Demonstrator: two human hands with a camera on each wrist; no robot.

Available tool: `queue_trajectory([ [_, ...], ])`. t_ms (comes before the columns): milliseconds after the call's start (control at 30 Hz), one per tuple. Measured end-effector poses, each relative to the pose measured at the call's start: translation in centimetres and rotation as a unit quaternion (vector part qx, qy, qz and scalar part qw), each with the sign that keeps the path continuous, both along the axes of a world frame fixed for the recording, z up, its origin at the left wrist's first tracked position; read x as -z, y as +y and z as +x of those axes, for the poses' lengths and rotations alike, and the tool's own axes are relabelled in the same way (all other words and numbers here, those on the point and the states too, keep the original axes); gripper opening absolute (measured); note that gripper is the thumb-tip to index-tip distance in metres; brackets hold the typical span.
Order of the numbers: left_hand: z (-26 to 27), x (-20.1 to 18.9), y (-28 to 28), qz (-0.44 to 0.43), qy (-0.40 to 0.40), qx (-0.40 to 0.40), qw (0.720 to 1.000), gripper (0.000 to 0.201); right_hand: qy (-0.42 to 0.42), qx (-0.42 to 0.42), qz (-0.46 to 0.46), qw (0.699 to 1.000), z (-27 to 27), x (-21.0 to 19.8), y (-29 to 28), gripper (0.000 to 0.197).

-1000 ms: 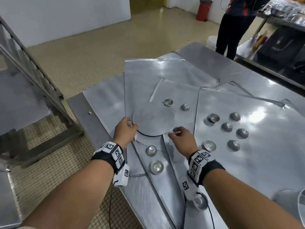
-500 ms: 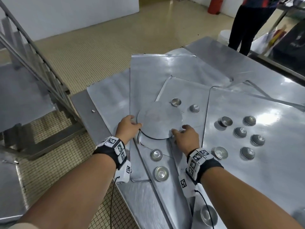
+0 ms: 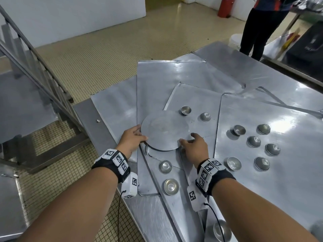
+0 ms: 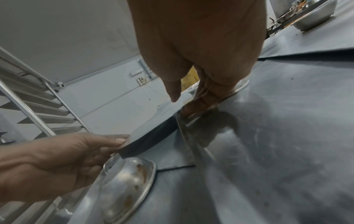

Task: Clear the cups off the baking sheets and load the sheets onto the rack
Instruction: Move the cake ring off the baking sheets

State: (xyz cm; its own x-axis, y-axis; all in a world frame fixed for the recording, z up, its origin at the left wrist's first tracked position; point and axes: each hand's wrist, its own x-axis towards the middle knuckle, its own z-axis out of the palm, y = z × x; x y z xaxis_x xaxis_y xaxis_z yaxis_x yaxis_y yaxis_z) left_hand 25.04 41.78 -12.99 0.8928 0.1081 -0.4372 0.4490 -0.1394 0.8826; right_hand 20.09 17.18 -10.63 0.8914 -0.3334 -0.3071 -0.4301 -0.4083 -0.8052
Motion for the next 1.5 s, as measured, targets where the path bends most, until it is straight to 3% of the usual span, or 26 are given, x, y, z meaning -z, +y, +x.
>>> queue_trajectory([
  [100,-0.8,-1.0,0.5,-0.03,0.003,0.026,0.999,0.073,-0.01,-0.016,0.011,1.0,-0.7,-0.8,0.0,0.04],
  [233,-1.0,-2.2,0.8,-0.029,0.001,0.045,0.999,0.056,-0.022,-0.002,0.03,0.999,-1.1,-1.2,-0.4,0.013],
  [367,-1.1,-3.8,-0.1,-0.042,-0.033,0.019,0.998,0.021,-0.062,0.022,0.015,0.998,-1.3,-3.5,-1.6,0.014],
  [467,-1.2,-5.4,-1.2,-0.038,-0.079,-0.007,0.996,0.014,-0.088,0.037,0.05,0.994,-1.7,-5.1,-2.5,0.013],
  [633,-2.0,-8.1,-2.5,-0.076,-0.106,-0.005,0.991,0.017,-0.101,0.065,0.203,0.972,-2.9,-7.7,-4.0,0.018],
  [800,-3.1,-10.5,-3.1,-0.138,-0.061,-0.012,0.988,0.057,-0.083,0.095,0.313,0.941,-4.2,-10.3,-4.8,0.042],
  [867,-3.6,-11.0,-3.3,-0.151,-0.064,-0.022,0.986,0.045,-0.083,0.085,0.31,0.943,-4.7,-10.7,-4.9,0.038],
  [933,-4.1,-11.4,-3.3,-0.146,-0.081,-0.005,0.986,0.016,-0.086,0.066,0.296,0.949,-5.1,-10.8,-4.9,0.024],
  [1100,-5.1,-12.0,-3.0,-0.099,-0.102,0.048,0.989,0.035,-0.097,0.042,0.254,0.961,-6.4,-10.6,-5.1,0.045],
  [1300,-6.3,-13.3,-4.7,-0.07,-0.113,0.118,0.984,0.032,-0.108,0.023,0.214,0.97,-9.0,-11.7,-7.3,0.041],
  [1500,-8.0,-14.6,-10.3,-0.051,-0.137,0.169,0.975,0.032,-0.137,0.054,0.188,0.971,-13.4,-13.6,-12.4,0.04],
])
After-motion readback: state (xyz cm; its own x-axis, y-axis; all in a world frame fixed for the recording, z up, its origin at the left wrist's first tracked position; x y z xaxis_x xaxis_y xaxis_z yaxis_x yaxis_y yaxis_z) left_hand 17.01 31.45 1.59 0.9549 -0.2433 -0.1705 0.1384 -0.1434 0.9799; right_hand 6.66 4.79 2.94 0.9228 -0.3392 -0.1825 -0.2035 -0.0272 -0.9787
